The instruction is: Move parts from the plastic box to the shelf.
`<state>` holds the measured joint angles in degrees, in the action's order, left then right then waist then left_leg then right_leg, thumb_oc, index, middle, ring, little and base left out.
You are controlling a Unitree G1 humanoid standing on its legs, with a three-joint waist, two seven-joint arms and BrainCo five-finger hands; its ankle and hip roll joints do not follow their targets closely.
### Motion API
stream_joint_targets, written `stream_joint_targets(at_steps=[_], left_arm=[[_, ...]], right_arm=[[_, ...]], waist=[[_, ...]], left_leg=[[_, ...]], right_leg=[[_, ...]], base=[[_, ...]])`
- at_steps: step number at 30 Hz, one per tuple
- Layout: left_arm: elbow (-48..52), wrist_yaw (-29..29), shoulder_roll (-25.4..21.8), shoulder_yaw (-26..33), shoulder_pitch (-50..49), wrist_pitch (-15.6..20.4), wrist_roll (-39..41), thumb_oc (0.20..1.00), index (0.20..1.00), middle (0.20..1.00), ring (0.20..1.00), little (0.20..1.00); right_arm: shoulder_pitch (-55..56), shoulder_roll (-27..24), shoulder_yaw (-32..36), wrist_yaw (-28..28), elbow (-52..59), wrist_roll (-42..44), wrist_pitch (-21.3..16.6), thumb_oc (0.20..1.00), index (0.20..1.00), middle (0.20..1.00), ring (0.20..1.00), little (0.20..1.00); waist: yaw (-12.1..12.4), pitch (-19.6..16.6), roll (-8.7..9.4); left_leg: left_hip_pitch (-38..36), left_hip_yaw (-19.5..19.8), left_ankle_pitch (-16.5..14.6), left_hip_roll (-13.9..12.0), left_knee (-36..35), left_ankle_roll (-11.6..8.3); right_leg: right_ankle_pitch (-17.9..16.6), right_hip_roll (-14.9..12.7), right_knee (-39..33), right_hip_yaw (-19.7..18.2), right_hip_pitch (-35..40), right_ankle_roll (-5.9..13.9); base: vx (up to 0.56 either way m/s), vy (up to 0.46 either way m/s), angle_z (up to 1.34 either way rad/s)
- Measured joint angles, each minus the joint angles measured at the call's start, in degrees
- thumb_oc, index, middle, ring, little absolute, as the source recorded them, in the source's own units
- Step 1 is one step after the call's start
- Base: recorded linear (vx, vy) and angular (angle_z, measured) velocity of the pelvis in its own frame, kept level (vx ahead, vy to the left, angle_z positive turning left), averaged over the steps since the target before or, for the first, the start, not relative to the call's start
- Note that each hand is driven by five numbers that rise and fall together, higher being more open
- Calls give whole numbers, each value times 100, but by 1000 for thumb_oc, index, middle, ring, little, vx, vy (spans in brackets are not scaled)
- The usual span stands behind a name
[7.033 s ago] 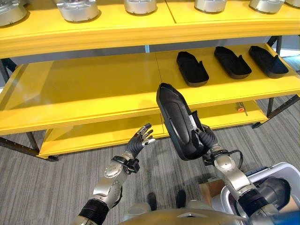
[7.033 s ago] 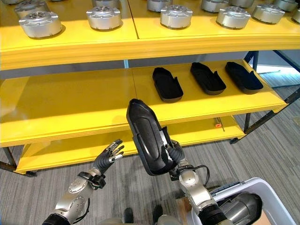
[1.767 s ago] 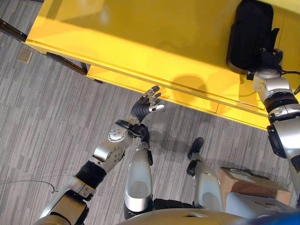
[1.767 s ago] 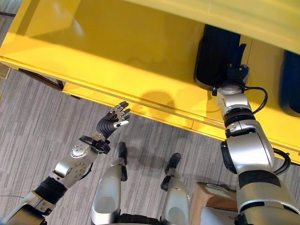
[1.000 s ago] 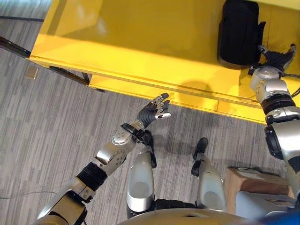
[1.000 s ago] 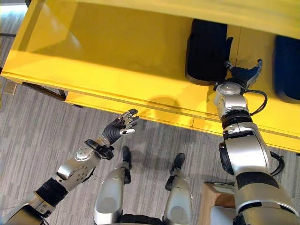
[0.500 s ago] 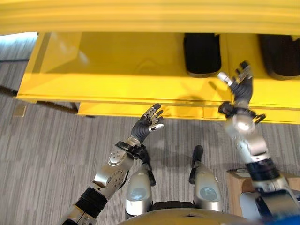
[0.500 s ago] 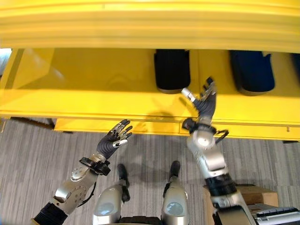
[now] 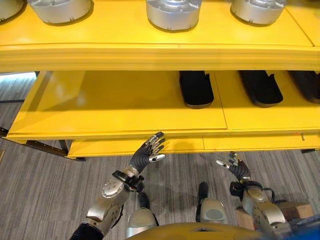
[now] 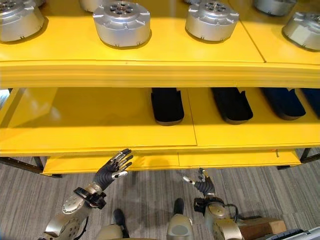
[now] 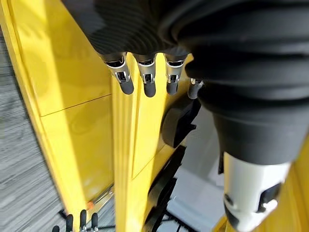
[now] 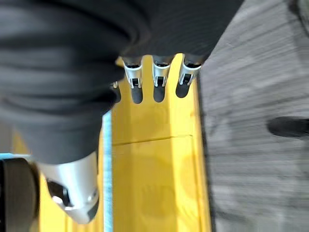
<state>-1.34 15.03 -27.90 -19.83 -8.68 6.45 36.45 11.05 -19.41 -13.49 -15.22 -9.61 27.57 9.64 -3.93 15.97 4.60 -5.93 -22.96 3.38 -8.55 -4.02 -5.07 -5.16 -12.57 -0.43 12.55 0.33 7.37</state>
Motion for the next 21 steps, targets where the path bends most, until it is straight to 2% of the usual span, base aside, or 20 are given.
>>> stream_joint_targets(at_steps=[3, 4, 5, 6, 8, 9, 10, 11, 12, 13, 14, 15, 16, 17, 18, 19, 20, 21], left_arm=[[-22, 116, -24, 15, 4, -112, -2, 1000, 1000, 1000, 1000, 1000], [-133, 171, -11, -18, 83, -132, -63, 1000, 1000, 1000, 1000, 1000], [-214, 224, -4, -42, 123, -146, -131, 1000, 1000, 1000, 1000, 1000], [-225, 238, -3, -38, 114, -171, -137, 1000, 1000, 1000, 1000, 1000], [-229, 255, 1, -26, 83, -188, -131, 1000, 1000, 1000, 1000, 1000], [-247, 279, -12, -13, 79, -193, -99, 1000, 1000, 1000, 1000, 1000], [-372, 342, 64, 20, 86, -228, 44, 1000, 1000, 1000, 1000, 1000], [-369, 348, 87, 6, 90, -229, 130, 1000, 1000, 1000, 1000, 1000], [-348, 401, 80, -35, 141, -216, 257, 1000, 1000, 1000, 1000, 1000], [-378, 446, 52, -35, 85, -216, 336, 1000, 1000, 1000, 1000, 1000], [-442, 464, 48, -40, 24, -236, 354, 1000, 1000, 1000, 1000, 1000], [-515, 479, 94, -56, 24, -213, 376, 1000, 1000, 1000, 1000, 1000], [-512, 484, 107, -26, 27, -193, 413, 1000, 1000, 1000, 1000, 1000], [-625, 506, 215, 41, 84, -200, 529, 1000, 1000, 1000, 1000, 1000], [-670, 506, 279, 84, 116, -223, 588, 1000, 1000, 1000, 1000, 1000], [-658, 545, 348, 229, 85, -215, 896, 1000, 1000, 1000, 1000, 1000], [-653, 578, 346, 286, 85, -199, 1044, 1000, 1000, 1000, 1000, 1000], [-668, 585, 312, 357, -1, -170, 1178, 1000, 1000, 1000, 1000, 1000]], right_arm=[[-62, -15, 26, -85, -56, 35, -73, 1000, 1000, 1000, 1000, 1000], [-216, -11, 114, -176, -71, 37, -188, 1000, 1000, 1000, 1000, 1000], [-278, -11, 207, -219, -72, 38, -239, 1000, 1000, 1000, 1000, 1000], [-384, -14, 275, -263, -68, 37, -277, 1000, 1000, 1000, 1000, 1000], [-513, -9, 478, -284, 58, 35, -390, 1000, 1000, 1000, 1000, 1000], [-547, -21, 522, -282, 148, 34, -445, 1000, 1000, 1000, 1000, 1000], [-538, -78, 503, -259, 49, 36, -445, 1000, 1000, 1000, 1000, 1000], [-499, -102, 506, -247, 23, 36, -433, 1000, 1000, 1000, 1000, 1000], [-397, -136, 531, -208, 28, 37, -444, 1000, 1000, 1000, 1000, 1000], [-383, -129, 534, -161, 21, 38, -445, 1000, 1000, 1000, 1000, 1000], [-379, -145, 543, -108, 30, 37, -460, 1000, 1000, 1000, 1000, 1000], [-494, -153, 538, -89, 10, 46, -516, 1000, 1000, 1000, 1000, 1000], [-606, -151, 525, -78, -7, 56, -522, 1000, 1000, 1000, 1000, 1000], [-1048, -160, 446, -62, -98, 97, -530, 1000, 1000, 1000, 1000, 1000], [-1073, -186, 407, -69, -103, 113, -504, 1000, 1000, 1000, 1000, 1000], [-1028, -188, 369, -84, -90, 133, -498, 1000, 1000, 1000, 1000, 1000], [-1011, -183, 345, -92, -90, 129, -496, 1000, 1000, 1000, 1000, 1000], [-973, -175, 340, -101, -90, 124, -494, 1000, 1000, 1000, 1000, 1000]], waist=[[0, -87, 152], [-21, -59, 239], [-69, -52, 245], [-67, -37, 225], [-110, 2, 163], [-138, 54, 93], [-146, 108, -145], [-144, 96, -225], [-104, 104, -274], [4, 93, -246], [10, 101, -274], [43, 88, -336], [160, 92, -413], [183, 203, -472], [146, 188, -495], [201, 85, -371], [226, 16, -287], [350, -75, -154]], left_leg=[[-24, -37, -5, 11, -12, -7], [-37, -93, -19, 14, 25, 7], [-32, -150, -34, 4, 45, 29], [-31, -204, -47, -13, 30, 47], [13, -367, -131, -26, 83, 176], [84, -427, -142, -87, 125, 262], [188, -559, -25, -292, 32, 505], [237, -581, -25, -359, 23, 495], [266, -621, -6, -367, 113, 480], [262, -666, -43, -387, 146, 437], [259, -699, -72, -331, 132, 405], [274, -759, -100, -240, 88, 451], [292, -783, -162, -151, 69, 546], [326, -1079, 30, -260, 100, 680], [348, -1126, 15, -289, 141, 683], [275, -1375, -38, -341, 279, 622], [284, -1539, -71, -365, 341, 589], [243, -1791, -47, -422, 458, 508]], right_leg=[[-93, -2, -21, -45, 27, 49], [-214, -25, 94, -63, -49, 197], [-349, -29, 166, -65, -141, 330], [-525, -5, 196, -54, -211, 403], [-1267, 68, 50, -18, -409, 534], [-1569, 112, -63, -30, -472, 199], [-922, 260, 753, 317, -721, 109], [-603, 301, 1176, 415, -791, 73], [-144, 324, 2022, 539, -811, -106], [-49, 287, 2157, 558, -833, -171], [-162, 293, 2012, 556, -788, -90], [-597, 473, 1106, 521, -667, 395], [-829, 521, 656, 454, -547, 604], [-88, 378, 1183, 626, -678, 25], [290, 311, 1647, 755, -679, -205], [784, 158, 2071, 999, -339, -303], [957, 76, 2023, 1145, -133, -326], [1095, -7, 1668, 1377, 187, -352]], base=[[-57, 54, -11], [-119, 113, -19], [-165, 140, -28], [-150, 115, -33], [-157, 97, -58], [-193, 84, -64], [-180, 50, -32], [-171, 45, -12], [-85, 18, -14], [-144, -79, -37], [-169, -112, -63], [-201, -149, -92], [-148, -199, -148], [-129, -247, -132], [-136, -311, -132], [-83, -233, -81], [-126, -340, -124], [-90, -254, -106]])
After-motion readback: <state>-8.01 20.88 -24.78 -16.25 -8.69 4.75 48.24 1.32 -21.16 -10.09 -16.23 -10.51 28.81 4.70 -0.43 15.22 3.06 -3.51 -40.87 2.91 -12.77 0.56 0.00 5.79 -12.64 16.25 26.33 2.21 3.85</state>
